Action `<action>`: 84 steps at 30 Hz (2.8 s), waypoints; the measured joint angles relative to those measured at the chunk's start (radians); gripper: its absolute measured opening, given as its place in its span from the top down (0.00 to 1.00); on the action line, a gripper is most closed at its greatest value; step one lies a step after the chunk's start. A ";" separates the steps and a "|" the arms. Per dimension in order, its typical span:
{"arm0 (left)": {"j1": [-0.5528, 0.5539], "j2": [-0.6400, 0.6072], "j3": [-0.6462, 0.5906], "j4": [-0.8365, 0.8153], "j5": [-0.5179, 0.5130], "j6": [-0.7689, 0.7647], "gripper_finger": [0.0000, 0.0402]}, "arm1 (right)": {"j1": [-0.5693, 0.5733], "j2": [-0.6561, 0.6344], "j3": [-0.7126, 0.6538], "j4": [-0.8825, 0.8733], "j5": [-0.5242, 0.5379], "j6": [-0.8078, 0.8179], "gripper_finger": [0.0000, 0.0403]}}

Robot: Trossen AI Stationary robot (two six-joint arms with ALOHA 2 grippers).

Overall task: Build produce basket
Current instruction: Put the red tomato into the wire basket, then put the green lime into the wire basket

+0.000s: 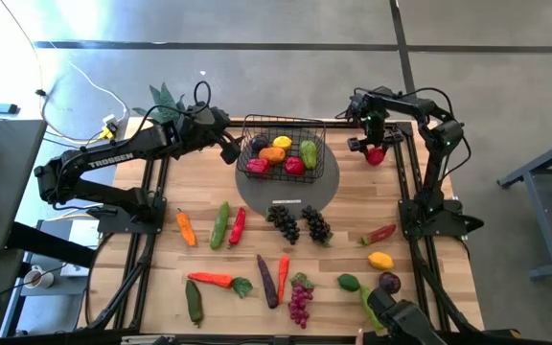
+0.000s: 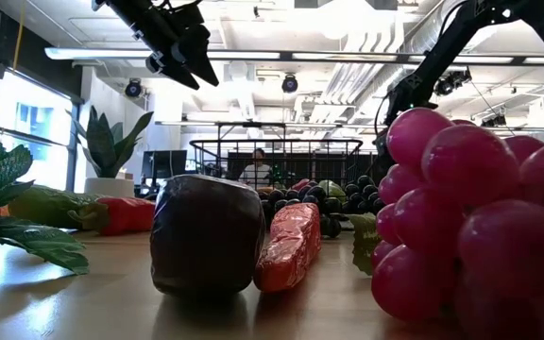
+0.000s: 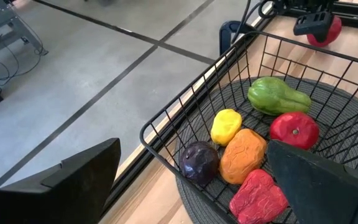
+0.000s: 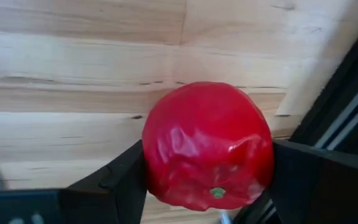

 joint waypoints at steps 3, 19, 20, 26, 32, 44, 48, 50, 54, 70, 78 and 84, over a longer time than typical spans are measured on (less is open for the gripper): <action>0.000 0.000 0.000 0.000 0.000 0.000 0.01 | 0.002 -0.029 0.011 0.008 -0.015 0.000 0.42; 0.000 0.000 0.000 0.000 0.000 0.000 0.01 | 0.205 -0.465 0.041 0.280 -0.091 0.090 0.39; 0.000 0.000 0.000 0.000 0.000 0.000 0.01 | 0.233 -0.478 0.041 0.312 -0.093 0.096 0.39; 0.000 0.000 0.000 0.000 0.000 0.000 0.01 | 0.413 -0.484 0.041 0.482 -0.093 0.179 0.39; 0.000 0.000 0.000 0.000 0.000 0.000 0.01 | 0.548 -0.434 0.041 0.537 -0.025 0.256 0.39; 0.000 0.000 0.000 0.000 0.000 0.000 0.01 | 0.669 -0.281 0.041 0.547 0.078 0.405 0.38; 0.000 0.000 0.000 0.000 0.000 0.000 0.01 | 0.677 -0.262 0.041 0.552 0.080 0.431 0.31; 0.000 0.000 0.000 0.000 0.000 0.000 0.01 | 0.678 -0.262 0.041 0.551 0.081 0.434 0.25; 0.000 0.000 0.000 0.000 0.000 0.000 0.01 | 0.681 -0.262 0.041 0.553 0.086 0.430 0.12; 0.000 0.000 0.000 0.000 0.000 0.000 0.01 | 0.728 -0.357 0.041 0.592 0.098 0.345 0.02; 0.000 0.000 0.000 0.000 0.000 0.000 0.01 | 0.812 -0.436 0.041 0.559 0.049 0.361 0.02; 0.000 0.000 0.000 0.000 0.000 0.000 0.01 | 0.925 -0.466 0.041 0.451 0.003 0.445 0.02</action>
